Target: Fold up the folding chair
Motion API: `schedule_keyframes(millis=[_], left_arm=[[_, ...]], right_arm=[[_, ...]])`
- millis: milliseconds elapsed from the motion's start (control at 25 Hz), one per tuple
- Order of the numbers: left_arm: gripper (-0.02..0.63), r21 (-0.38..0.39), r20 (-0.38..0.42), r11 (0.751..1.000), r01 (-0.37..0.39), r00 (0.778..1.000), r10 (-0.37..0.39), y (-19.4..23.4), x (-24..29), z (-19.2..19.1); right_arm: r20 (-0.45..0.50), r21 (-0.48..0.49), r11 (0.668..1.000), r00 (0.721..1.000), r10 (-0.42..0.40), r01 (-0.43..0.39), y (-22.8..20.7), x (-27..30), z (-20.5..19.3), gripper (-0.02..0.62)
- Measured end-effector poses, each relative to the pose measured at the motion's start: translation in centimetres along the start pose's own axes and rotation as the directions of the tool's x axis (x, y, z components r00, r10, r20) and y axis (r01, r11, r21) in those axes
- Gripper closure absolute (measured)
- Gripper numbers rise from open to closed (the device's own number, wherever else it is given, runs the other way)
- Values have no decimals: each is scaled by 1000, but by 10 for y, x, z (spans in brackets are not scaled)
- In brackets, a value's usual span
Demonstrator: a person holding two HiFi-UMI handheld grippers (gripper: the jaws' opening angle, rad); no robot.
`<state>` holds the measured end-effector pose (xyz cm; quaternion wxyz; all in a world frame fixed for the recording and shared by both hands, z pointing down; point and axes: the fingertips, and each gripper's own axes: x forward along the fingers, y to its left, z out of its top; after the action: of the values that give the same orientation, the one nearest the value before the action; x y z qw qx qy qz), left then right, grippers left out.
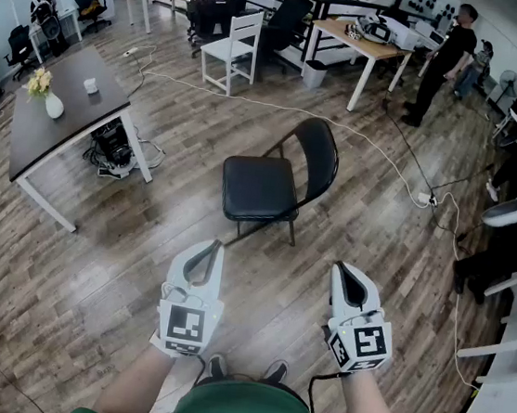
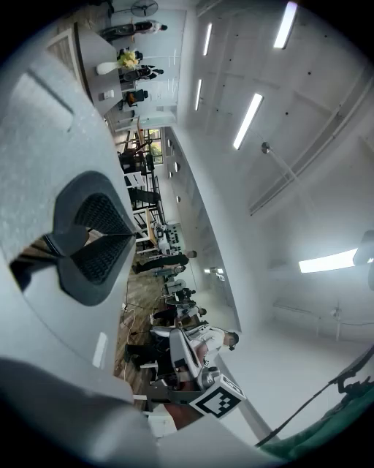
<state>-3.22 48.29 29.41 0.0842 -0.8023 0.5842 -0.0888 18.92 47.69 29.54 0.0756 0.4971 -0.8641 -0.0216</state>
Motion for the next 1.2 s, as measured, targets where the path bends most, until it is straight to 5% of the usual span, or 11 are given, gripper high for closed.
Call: schedule_keyframes(millis=[720, 1200], left_arm=[[592, -36, 8, 999, 25, 1000, -25, 52, -20, -24], [592, -63, -5, 998, 7, 1000, -8, 70, 42, -32]], right_arm=[[-18, 32, 992, 993, -118, 119, 20, 8, 6, 592], [-25, 43, 997, 998, -59, 60, -13, 79, -4, 592]])
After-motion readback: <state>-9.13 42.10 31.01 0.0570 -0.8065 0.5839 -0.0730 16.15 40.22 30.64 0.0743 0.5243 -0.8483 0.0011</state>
